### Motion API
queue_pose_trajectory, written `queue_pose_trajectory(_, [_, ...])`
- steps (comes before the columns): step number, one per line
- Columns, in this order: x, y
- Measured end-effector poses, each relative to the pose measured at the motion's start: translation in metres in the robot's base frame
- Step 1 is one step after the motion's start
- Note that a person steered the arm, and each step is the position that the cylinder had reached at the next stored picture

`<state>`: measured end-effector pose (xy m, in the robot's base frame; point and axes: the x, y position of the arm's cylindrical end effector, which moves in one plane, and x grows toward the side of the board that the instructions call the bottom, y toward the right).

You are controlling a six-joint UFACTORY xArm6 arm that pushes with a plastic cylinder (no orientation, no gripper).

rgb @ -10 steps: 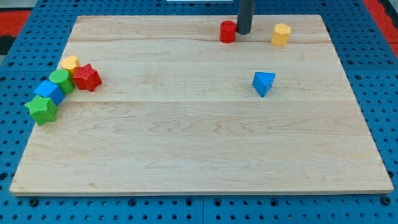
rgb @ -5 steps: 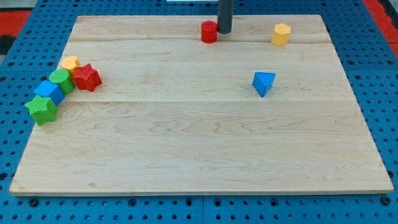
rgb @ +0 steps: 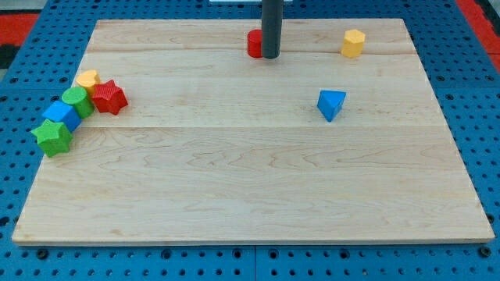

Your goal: Push the red circle to the top centre

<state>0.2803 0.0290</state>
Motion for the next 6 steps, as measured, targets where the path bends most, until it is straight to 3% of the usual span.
queue_pose_trajectory(6, [-0.043, -0.025])
